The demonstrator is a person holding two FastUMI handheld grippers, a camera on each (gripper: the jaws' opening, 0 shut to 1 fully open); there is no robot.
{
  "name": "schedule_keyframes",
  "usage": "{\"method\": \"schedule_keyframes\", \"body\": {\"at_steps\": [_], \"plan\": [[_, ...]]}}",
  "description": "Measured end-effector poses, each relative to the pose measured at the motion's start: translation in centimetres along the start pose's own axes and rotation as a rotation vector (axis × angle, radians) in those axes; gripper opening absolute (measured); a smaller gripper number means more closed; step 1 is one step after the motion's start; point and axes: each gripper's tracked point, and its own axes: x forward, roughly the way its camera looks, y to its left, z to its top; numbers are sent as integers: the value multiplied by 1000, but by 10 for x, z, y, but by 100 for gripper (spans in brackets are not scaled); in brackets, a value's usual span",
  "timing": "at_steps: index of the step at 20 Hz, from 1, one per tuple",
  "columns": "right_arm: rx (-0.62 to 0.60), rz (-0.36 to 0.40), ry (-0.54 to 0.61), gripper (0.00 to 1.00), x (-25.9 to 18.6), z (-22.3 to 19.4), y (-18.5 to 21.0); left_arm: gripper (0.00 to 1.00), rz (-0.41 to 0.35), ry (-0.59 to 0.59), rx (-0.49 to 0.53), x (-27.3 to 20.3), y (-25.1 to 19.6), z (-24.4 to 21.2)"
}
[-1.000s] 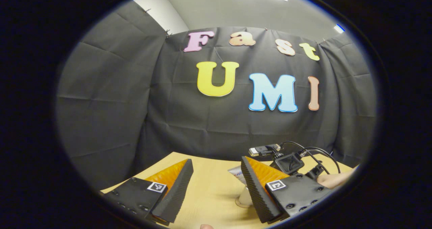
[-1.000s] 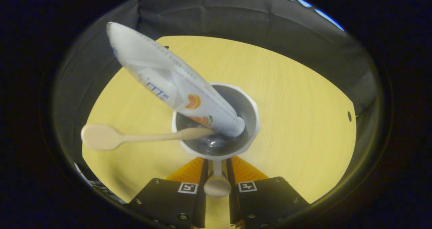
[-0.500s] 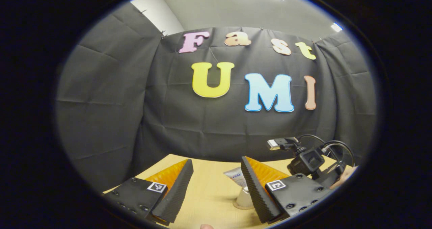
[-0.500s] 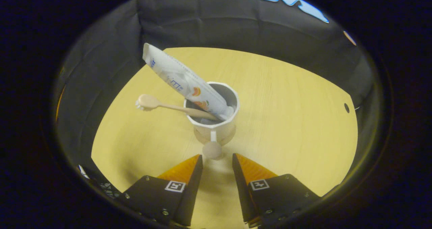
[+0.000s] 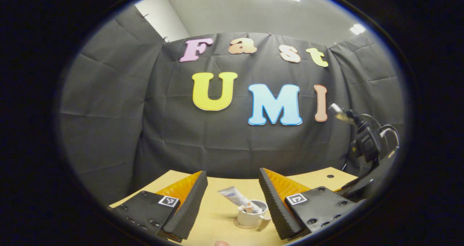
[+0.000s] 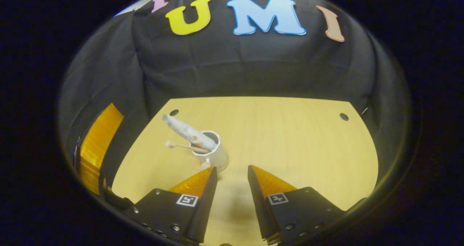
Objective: Put the toothbrush and toothpaste on the desktop into the cup, then pick up the cup and place it on the coaster on the desktop.
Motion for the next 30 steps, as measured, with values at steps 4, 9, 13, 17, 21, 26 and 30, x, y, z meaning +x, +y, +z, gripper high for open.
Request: {"method": "schedule_keyframes", "body": {"at_steps": [4, 9, 13, 17, 21, 26, 30], "plan": [[-6, -58, -184, 54, -42, 35, -30, 91, -16, -13, 3, -1, -23, 14], [-85, -136, -460, 54, -98, 78, -61, 91, -23, -25, 10, -7, -48, 28], [-177, -180, -618, 54, -133, 96, -65, 91, -20, -29, 11, -16, -62, 28], [-198, -157, -677, 53, -147, 99, -64, 91, -1, -42, 16, -28, -73, 33], [-227, -115, -677, 54, -152, 97, -64, 91, 7, -57, 14, -38, -86, 36], [-254, -65, -676, 53, -156, 91, -59, 91, 11, -70, 33, -41, -101, 40], [-250, -73, -676, 53, -161, 88, -59, 91, 14, -58, 58, -43, -103, 39]]}}
